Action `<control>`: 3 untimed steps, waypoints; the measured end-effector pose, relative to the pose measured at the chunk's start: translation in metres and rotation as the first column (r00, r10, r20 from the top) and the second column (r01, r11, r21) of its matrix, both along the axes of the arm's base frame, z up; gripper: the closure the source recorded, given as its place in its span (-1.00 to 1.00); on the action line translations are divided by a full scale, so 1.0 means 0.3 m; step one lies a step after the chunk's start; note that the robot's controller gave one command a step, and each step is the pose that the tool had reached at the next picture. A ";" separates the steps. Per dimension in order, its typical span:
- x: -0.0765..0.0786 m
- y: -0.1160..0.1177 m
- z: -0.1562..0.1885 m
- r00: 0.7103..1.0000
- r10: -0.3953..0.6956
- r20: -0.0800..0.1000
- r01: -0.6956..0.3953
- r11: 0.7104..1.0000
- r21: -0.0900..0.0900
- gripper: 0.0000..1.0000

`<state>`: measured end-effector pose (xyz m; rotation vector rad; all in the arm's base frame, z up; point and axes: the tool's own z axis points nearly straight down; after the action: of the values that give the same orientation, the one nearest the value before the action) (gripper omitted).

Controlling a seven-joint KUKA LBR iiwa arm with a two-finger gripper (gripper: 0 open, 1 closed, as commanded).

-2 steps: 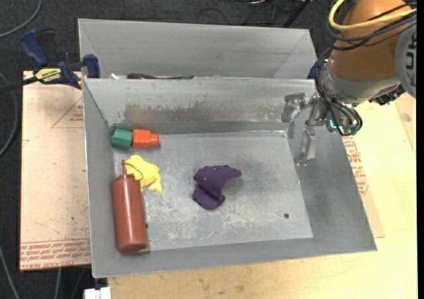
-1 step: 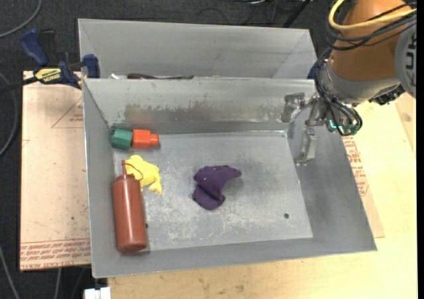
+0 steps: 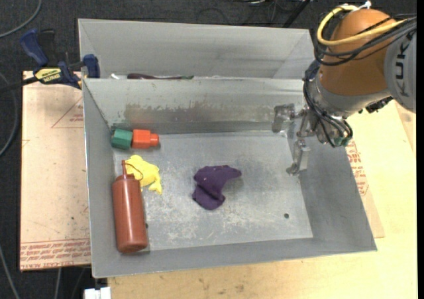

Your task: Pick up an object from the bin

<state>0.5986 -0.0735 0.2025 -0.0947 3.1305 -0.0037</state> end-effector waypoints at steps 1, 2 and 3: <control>-0.138 0.025 -0.121 1.000 0.012 -0.004 -0.012 1.000 0.004 -1.00; -0.176 0.025 -0.148 0.999 -0.044 -0.008 0.044 0.999 0.003 -1.00; -0.201 0.071 -0.148 0.988 -0.157 -0.008 0.157 0.988 0.005 -1.00</control>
Offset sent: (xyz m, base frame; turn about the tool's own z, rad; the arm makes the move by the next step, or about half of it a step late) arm -0.0011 0.0546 -0.0223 0.3087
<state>0.5383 -0.0521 0.1580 0.1522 3.1358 0.0036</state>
